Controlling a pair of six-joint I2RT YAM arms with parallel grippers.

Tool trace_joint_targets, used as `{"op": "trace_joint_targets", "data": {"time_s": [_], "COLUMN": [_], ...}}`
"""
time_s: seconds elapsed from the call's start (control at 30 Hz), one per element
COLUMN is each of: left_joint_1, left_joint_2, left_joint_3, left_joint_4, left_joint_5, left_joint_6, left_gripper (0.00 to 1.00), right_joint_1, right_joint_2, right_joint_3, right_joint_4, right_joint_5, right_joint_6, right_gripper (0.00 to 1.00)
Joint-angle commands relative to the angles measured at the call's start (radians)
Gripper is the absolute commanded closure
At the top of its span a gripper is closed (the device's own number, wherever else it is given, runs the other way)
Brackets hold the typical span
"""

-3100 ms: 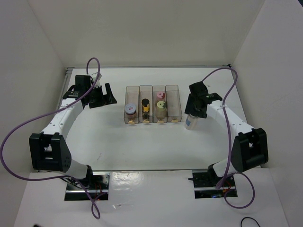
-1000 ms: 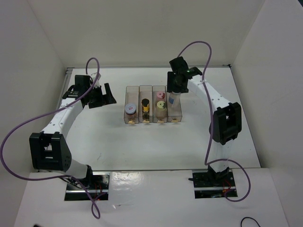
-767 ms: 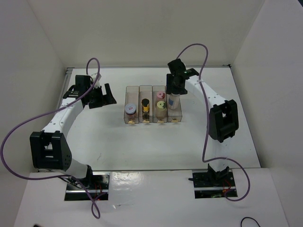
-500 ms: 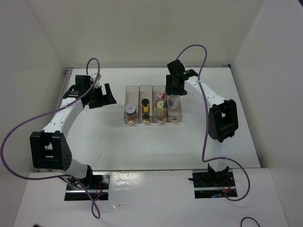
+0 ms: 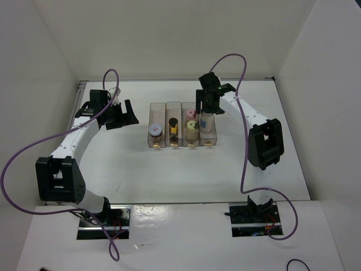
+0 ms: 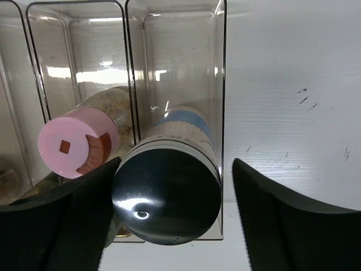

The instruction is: Organize the condiment bottles

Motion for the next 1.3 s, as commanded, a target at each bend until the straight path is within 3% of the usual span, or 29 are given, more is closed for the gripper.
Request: {"op": "trace_joint_targets", "data": {"time_s": [0.0, 0.17, 0.4, 0.57, 0.67, 0.93, 1.03, 1.27], "left_joint_1": [0.006, 0.006, 0.006, 0.006, 0.006, 0.006, 0.006, -0.014], "left_joint_2": [0.005, -0.004, -0.022, -0.056, -0.1, -0.203, -0.232, -0.265], "left_joint_3": [0.006, 0.006, 0.006, -0.013, -0.023, -0.07, -0.096, -0.125], "left_joint_4": [0.028, 0.028, 0.028, 0.048, 0.057, 0.107, 0.133, 0.153], "left_joint_5": [0.015, 0.015, 0.015, 0.015, 0.015, 0.015, 0.015, -0.007], "left_joint_6": [0.021, 0.021, 0.021, 0.021, 0.021, 0.021, 0.011, 0.011], "left_gripper": [0.01, 0.01, 0.01, 0.01, 0.01, 0.01, 0.01, 0.01], "right_joint_1": [0.011, 0.011, 0.011, 0.011, 0.011, 0.011, 0.011, 0.011], "right_joint_2": [-0.016, -0.036, -0.123, -0.298, -0.454, -0.841, -0.895, -0.987], "right_joint_3": [0.01, 0.043, 0.121, 0.13, 0.048, -0.417, -0.592, -0.686], "right_joint_4": [0.046, 0.026, -0.019, 0.035, 0.142, 0.341, 0.355, 0.337], "right_joint_5": [0.026, 0.026, 0.089, 0.102, 0.102, 0.137, 0.18, 0.201], "right_joint_6": [-0.001, 0.008, 0.008, 0.017, 0.017, 0.097, 0.155, 0.19], "right_gripper": [0.13, 0.01, 0.01, 0.01, 0.01, 0.01, 0.01, 0.01]}}
